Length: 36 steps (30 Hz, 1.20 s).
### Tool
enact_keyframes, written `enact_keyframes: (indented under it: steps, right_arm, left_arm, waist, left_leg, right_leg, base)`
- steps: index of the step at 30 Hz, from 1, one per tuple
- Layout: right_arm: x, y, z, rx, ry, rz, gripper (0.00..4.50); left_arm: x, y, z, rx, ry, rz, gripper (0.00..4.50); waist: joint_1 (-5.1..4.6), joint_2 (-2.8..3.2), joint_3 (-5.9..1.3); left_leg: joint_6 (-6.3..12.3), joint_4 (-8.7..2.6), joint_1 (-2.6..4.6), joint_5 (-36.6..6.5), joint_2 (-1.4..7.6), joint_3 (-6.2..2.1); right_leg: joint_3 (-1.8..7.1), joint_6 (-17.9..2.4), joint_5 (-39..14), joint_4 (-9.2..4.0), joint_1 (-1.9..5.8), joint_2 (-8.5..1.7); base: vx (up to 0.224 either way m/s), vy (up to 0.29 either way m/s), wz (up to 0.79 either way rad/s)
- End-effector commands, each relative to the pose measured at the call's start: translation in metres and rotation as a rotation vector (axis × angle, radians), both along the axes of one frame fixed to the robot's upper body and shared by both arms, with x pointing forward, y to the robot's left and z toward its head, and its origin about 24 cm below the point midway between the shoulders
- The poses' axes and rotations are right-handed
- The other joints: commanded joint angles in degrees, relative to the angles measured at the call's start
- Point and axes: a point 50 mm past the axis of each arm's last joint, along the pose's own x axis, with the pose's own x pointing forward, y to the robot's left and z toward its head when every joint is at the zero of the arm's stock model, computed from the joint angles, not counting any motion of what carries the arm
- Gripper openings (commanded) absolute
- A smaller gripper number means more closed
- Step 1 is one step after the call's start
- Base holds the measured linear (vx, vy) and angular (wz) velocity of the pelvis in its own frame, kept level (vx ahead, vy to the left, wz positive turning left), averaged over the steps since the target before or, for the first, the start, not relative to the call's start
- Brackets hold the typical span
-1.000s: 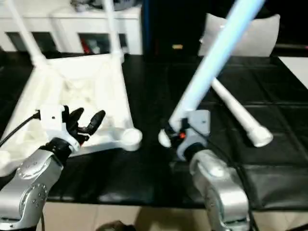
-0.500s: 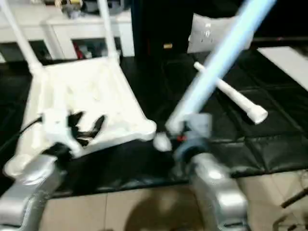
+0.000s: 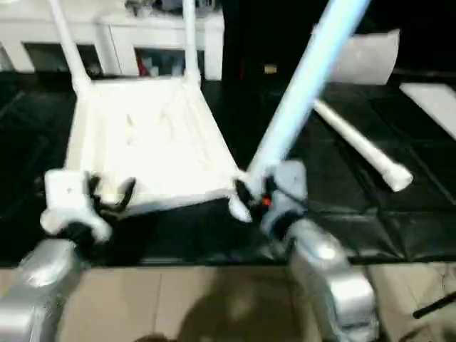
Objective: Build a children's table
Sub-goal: Pick table leg, then move to table
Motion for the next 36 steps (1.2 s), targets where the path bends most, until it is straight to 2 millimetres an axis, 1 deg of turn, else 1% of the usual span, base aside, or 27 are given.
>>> enact_keyframes:
  steps: [1, 3, 4, 6, 9, 10, 15, 17, 18, 19, 20, 21, 22, 23, 24, 25, 26, 27, 28, 29, 30, 31, 32, 33, 34, 35, 36]
  right_arm:
    - [0.001, 0.003, 0.005, 0.014, -0.018, 0.019, 1.89]
    - [0.001, 0.003, 0.005, 0.014, -0.016, 0.021, 1.89]
    - [0.001, 0.004, 0.005, 0.013, -0.016, 0.022, 1.89]
    - [0.0, 0.005, 0.005, 0.016, -0.012, 0.031, 1.89]
    - [-0.002, 0.007, 0.004, 0.024, -0.01, 0.033, 1.89]
    - [-0.003, 0.008, 0.005, 0.024, -0.019, 0.032, 1.89]
    - [-0.002, 0.008, 0.008, 0.04, -0.037, 0.016, 1.89]
    - [-0.002, 0.007, 0.008, 0.038, -0.043, 0.017, 1.89]
    - [-0.001, 0.008, 0.01, 0.03, -0.054, 0.027, 1.89]
    - [-0.001, 0.008, 0.01, 0.026, -0.058, 0.03, 1.89]
    - [-0.001, 0.008, 0.01, 0.023, -0.06, 0.032, 1.89]
    - [-0.001, 0.008, 0.01, 0.024, -0.06, 0.032, 1.89]
    - [-0.001, 0.008, 0.011, 0.024, -0.062, 0.032, 1.89]
    - [-0.001, 0.008, 0.011, 0.024, -0.062, 0.032, 1.89]
    - [-0.001, 0.008, 0.011, 0.026, -0.066, 0.027, 1.89]
    - [0.0, 0.007, 0.011, 0.027, -0.068, 0.021, 1.89]
    - [0.0, 0.007, 0.011, 0.028, -0.068, 0.016, 1.89]
    - [0.0, 0.006, 0.011, 0.03, -0.068, 0.011, 1.89]
    - [0.0, 0.006, 0.011, 0.032, -0.066, 0.008, 1.89]
    - [-0.001, 0.006, 0.011, 0.033, -0.066, 0.007, 1.89]
    - [-0.001, 0.005, 0.01, 0.035, -0.065, 0.007, 1.89]
    - [-0.001, 0.005, 0.01, 0.037, -0.063, 0.005, 1.89]
    - [-0.001, 0.005, 0.01, 0.039, -0.063, 0.004, 1.89]
    - [-0.001, 0.005, 0.01, 0.04, -0.062, 0.003, 1.89]
    - [-0.001, 0.005, 0.01, 0.039, -0.061, 0.002, 1.89]
    - [-0.002, 0.005, 0.01, 0.035, -0.061, -0.001, 1.89]
    - [-0.002, 0.005, 0.01, 0.027, -0.061, -0.004, 1.89]
  left_arm:
    - [0.0, 0.002, 0.004, 0.022, -0.022, 0.01, 3.66]
    - [-0.001, 0.001, 0.004, 0.033, -0.017, 0.011, 3.66]
    - [-0.001, 0.001, 0.004, 0.019, -0.022, 0.018, 3.66]
    - [0.0, 0.004, 0.004, 0.013, -0.019, 0.039, 3.66]
    - [0.001, 0.005, 0.005, 0.021, -0.022, 0.035, 3.66]
    - [0.001, 0.004, 0.004, 0.033, -0.008, 0.019, 3.66]
    - [0.001, 0.0, 0.004, 0.008, -0.013, -0.025, 3.66]
    - [0.0, -0.002, 0.003, 0.012, -0.012, -0.051, 3.66]
    - [0.0, -0.004, 0.003, 0.006, -0.013, -0.058, 3.66]
    - [-0.001, -0.004, 0.003, 0.012, -0.012, -0.063, 3.66]
    - [-0.001, -0.004, 0.003, 0.018, -0.011, -0.067, 3.66]
    - [-0.001, -0.004, 0.003, 0.022, -0.011, -0.073, 3.66]
    - [-0.001, -0.005, 0.003, 0.023, -0.011, -0.08, 3.66]
    - [-0.001, -0.005, 0.003, 0.023, -0.011, -0.08, 3.66]
    - [-0.001, -0.005, 0.003, 0.022, -0.01, -0.081, 3.66]
    - [-0.001, -0.005, 0.003, 0.022, -0.01, -0.082, 3.66]
    - [-0.001, -0.005, 0.003, 0.022, -0.01, -0.082, 3.66]
    - [-0.001, -0.004, 0.003, 0.024, -0.01, -0.084, 3.66]
    - [0.0, -0.004, 0.003, 0.027, -0.01, -0.085, 3.66]
    - [0.0, -0.004, 0.003, 0.027, -0.009, -0.086, 3.66]
    - [0.0, -0.005, 0.002, 0.03, -0.01, -0.088, 3.66]
    - [0.0, -0.005, 0.003, 0.031, -0.012, -0.09, 3.66]
    - [0.0, -0.006, 0.003, 0.031, -0.013, -0.092, 3.66]
    - [0.001, -0.006, 0.003, 0.031, -0.014, -0.093, 3.66]
    - [0.001, -0.006, 0.003, 0.03, -0.016, -0.093, 3.66]
    - [0.0, -0.007, 0.003, 0.028, -0.017, -0.093, 3.66]
    - [0.001, -0.007, 0.002, 0.043, -0.012, -0.099, 3.66]
  waist:
    - [0.74, -0.24, -2.42]
    - [0.2, 0.15, -2.27]
    - [0.09, 0.11, -2.23]
    - [0.08, -0.04, -2.08]
    - [0.2, 0.11, -2.08]
    - [0.33, 0.41, -2.14]
    - [0.27, 0.28, -2.13]
    - [0.26, 0.27, -1.98]
    - [0.19, 0.34, -1.63]
    - [0.02, 0.36, -0.55]
    - [-0.21, 0.33, -0.12]
    - [-0.63, 0.38, 0.1]
    - [-0.89, 1.0, 0.43]
    - [-0.89, 1.0, 0.43]
    - [-1.62, 1.23, 0.05]
    - [-2.14, 2.14, -0.18]
    - [-2.51, 1.84, -0.36]
    - [-2.85, 1.86, -0.72]
    - [-2.99, 1.76, -1.05]
    - [-3.15, 1.54, -1.14]
    - [-2.78, 1.66, -1.81]
    - [-2.45, 1.46, -2.16]
    - [-2.26, 1.41, -2.26]
    - [-1.99, 1.4, -2.85]
    - [-1.98, 2.19, -3.37]
    - [-2.2, 2.3, -3.6]
    - [-3.39, 2.96, -3.88]
  left_leg:
    - [-0.03, -3.98, 0.85, -5.24, 4.77, -0.79]
    - [-1.26, -4.71, 1.3, -10.27, 5.67, -0.49]
    - [-1.66, -4.86, 1.48, -12.17, 5.9, -0.2]
    - [-1.78, -4.88, 1.65, -13.38, 6.01, 0.17]
    - [-1.55, -4.82, 1.78, -13.29, 6.04, 0.42]
    - [-1.55, -4.8, 1.88, -13.05, 6.05, 0.39]
    - [-1.65, -4.84, 1.9, -13.05, 6.09, 0.57]
    - [-2.25, -5.01, 2.45, -18.1, 6.13, 0.6]
    - [-2.88, -5.15, 3.08, -24.36, 6.11, 0.59]
    - [-3.64, -5.22, 4.19, -32.33, 5.92, 0.62]
    - [-4.17, -4.68, 5.38, -36.3, 5.58, 0.65]
    - [-4.24, -4.21, 6.1, -38.81, 5.16, 0.51]
    - [-4.12, -4.47, 6.53, -39.85, 4.99, 0.38]
    - [-4.12, -4.47, 6.53, -39.85, 4.99, 0.38]
    - [-3.91, -5.71, 6.22, -40.08, 5.54, -0.13]
    - [-3.85, -6.44, 7.0, -40.79, 5.95, -0.54]
    - [-3.49, -6.75, 7.09, -40.23, 6.14, -0.71]
    - [-2.34, -7.07, 6.26, -36.29, 6.15, -0.77]
    - [-0.5, -6.94, 6.49, -31.81, 5.93, -0.11]
    - [0.61, -6.74, 6.07, -28.95, 5.73, 0.22]
    - [3.17, -5.76, 4.75, -19.84, 4.66, 1.17]
    - [5.47, -4.62, 3.65, -11.69, 3.83, 1.86]
    - [6.49, -4.21, 2.9, -8.57, 3.53, 1.99]
    - [8.58, -3.55, 3.2, -3.53, 3.18, 2.02]
    - [11.45, -3.28, 4.07, 1.75, 3.04, 1.34]
    - [13.71, -3.2, 5.35, 4.35, 3.22, 0.67]
    - [21.1, -3.02, 9.81, 10.92, 5.47, -2.47]
  right_leg:
    - [2.7, -1.58, -6.46, -6.2, 1.35, -5.38]
    - [2.34, -5.18, -3.41, -5.58, 0.87, -4.16]
    - [2.37, -6.48, -2.66, -5.53, 0.91, -4.17]
    - [2.58, -7.41, -2.4, -5.59, 0.93, -4.23]
    - [2.77, -7.54, -1.39, -5.61, 0.92, -4.28]
    - [2.76, -7.52, -0.57, -5.46, 0.91, -4.26]
    - [2.76, -7.76, 1.2, -5.37, 1.02, -4.28]
    - [2.7, -7.17, -4.73, -5.68, 1.32, -4.32]
    - [2.72, -6.45, -13.88, -6.46, 1.39, -4.31]
    - [2.47, -5.66, -26.74, -8.06, 0.87, -4.13]
    - [2.04, -4.9, -33.99, -9.14, 0.26, -4.14]
    - [1.16, -3.74, -41.04, -10.2, 1.19, -3.91]
    - [0.36, -3.07, -42.17, -10.83, 1.85, -3.48]
    - [0.36, -3.07, -42.17, -10.83, 1.85, -3.48]
    - [0.04, -3.52, -35.4, -10.36, 3.66, -3.18]
    - [-0.07, -4.45, -29.49, -9.75, 3.78, -2.85]
    - [-0.03, -5.14, -26.37, -9.55, 4.02, -2.74]
    - [0.09, -6.62, -20.36, -9.09, 5.2, -2.75]
    - [0.38, -8.53, -15.21, -8.97, 5.45, -2.94]
    - [0.56, -9.52, -13.02, -8.91, 5.98, -3.05]
    - [0.83, -10.3, -7.93, -9.08, 7.87, -3.23]
    - [1.04, -10.37, -4.24, -9.2, 9.07, -3.33]
    - [0.95, -9.88, -3.54, -9.34, 9.63, -3.19]
    - [0.79, -8.9, 0.28, -8.82, 9.9, -2.53]
    - [0.0, -6.97, 5.6, -7.65, 9.8, -1.2]
    - [-0.6, -5.46, 8.02, -6.9, 9.07, -0.29]
    - [-1.99, -2.3, 7.84, -3.67, 4.97, 0.7]
  base:
    - [-0.02, -0.093, -0.05]
    - [-0.009, -0.052, -0.06]
    - [0.0, 0.0, 0.0]
    - [0.0, 0.0, 0.0]
    - [0.0, 0.0, 0.0]
    - [0.0, 0.0, 0.0]
    - [0.0, 0.0, 0.0]
    - [0.0, 0.0, 0.0]
    - [0.0, 0.0, 0.0]
    - [0.0, 0.0, 0.0]
    - [0.0, 0.0, 0.0]
    - [0.0, 0.0, 0.0]
    - [0.0, 0.0, 0.0]
    - [0.054, 0.042, -0.15]
    - [0.054, 0.042, -0.15]
    - [0.072, 0.049, -0.1]
    - [0.089, 0.045, -0.09]
    - [0.089, 0.045, -0.09]
    - [0.104, 0.03, -0.05]
    - [0.139, 0.007, 0.03]
    - [0.139, 0.007, 0.03]
    - [0.138, -0.004, 0.02]
    - [0.124, -0.005, 0.06]
    - [0.124, -0.005, 0.06]
    - [0.156, -0.002, 0.07]
    - [0.209, -0.002, 0.07]
    - [0.209, -0.002, 0.07]
